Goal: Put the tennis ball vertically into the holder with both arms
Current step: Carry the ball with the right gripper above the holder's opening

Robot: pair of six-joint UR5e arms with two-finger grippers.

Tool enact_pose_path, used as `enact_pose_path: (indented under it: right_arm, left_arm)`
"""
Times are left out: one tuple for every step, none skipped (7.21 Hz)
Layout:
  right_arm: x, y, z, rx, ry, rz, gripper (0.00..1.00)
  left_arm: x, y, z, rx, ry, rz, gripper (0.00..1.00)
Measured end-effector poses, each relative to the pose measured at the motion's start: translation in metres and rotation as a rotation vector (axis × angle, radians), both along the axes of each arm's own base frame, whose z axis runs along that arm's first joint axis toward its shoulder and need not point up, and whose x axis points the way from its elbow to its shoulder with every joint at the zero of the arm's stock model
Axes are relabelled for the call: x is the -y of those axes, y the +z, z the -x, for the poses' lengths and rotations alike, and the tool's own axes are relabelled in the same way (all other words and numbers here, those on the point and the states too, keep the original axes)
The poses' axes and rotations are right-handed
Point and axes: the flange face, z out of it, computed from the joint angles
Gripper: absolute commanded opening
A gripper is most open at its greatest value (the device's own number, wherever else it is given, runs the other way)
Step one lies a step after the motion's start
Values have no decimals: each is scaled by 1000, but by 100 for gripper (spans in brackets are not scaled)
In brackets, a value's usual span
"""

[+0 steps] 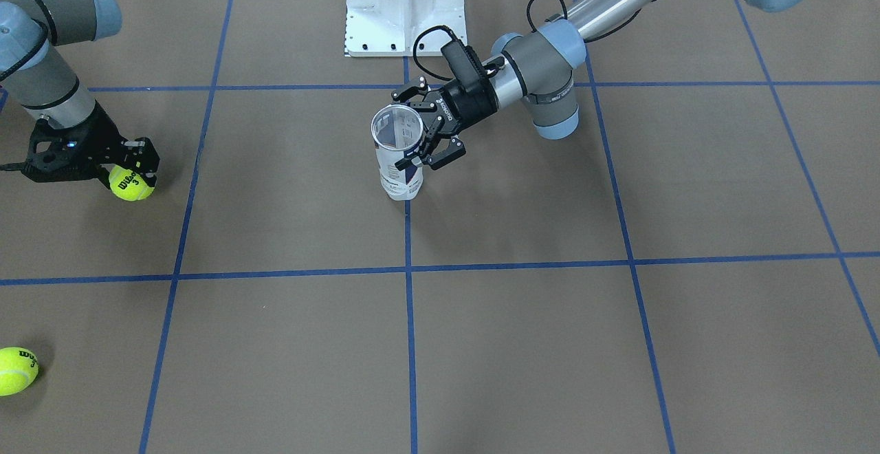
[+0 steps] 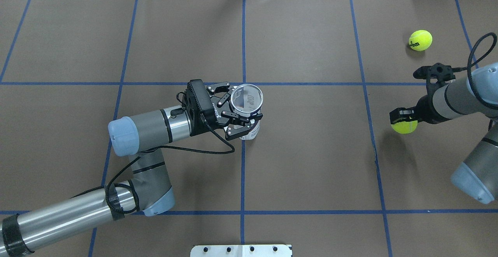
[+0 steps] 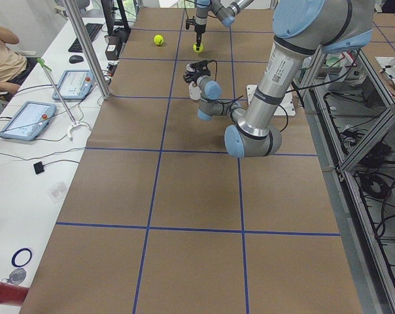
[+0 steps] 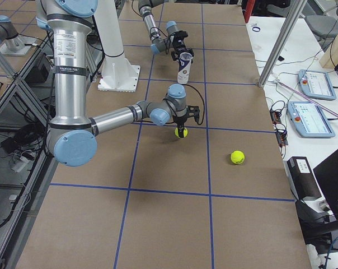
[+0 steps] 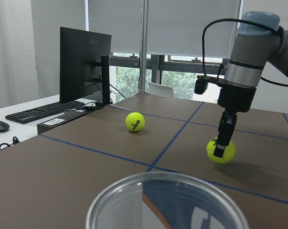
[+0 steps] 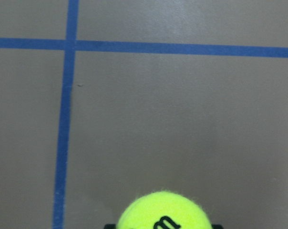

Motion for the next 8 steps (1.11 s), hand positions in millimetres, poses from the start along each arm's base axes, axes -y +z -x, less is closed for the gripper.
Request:
enact_pose_path:
  right_arm:
    - [10,-42,-3,21,2,17,0]
    - [21,-96,-4,48,12,40,0]
    - [31,-148,1,77,40,68,0]
    - [38,-196,9,109,73,101,0]
    - [42,-239,17,141,99,129,0]
    - [43,-274,23,168,113,148,0]
    - [43,-306,28,190,122,163,0]
    - [41,-334,35,214,132,179,0]
  left_arm:
    - [0,0,0,0,0,0,83]
    - [0,1,0,1,0,0,83]
    - [0,1,0,2,1,1,83]
    - [0,2,0,2,0,1,83]
    - [0,2,0,2,0,1,83]
    - [0,1,0,2,-1,1,83]
    - [0,1,0,2,-1,0,83]
    - [0,1,0,3,-1,0,83]
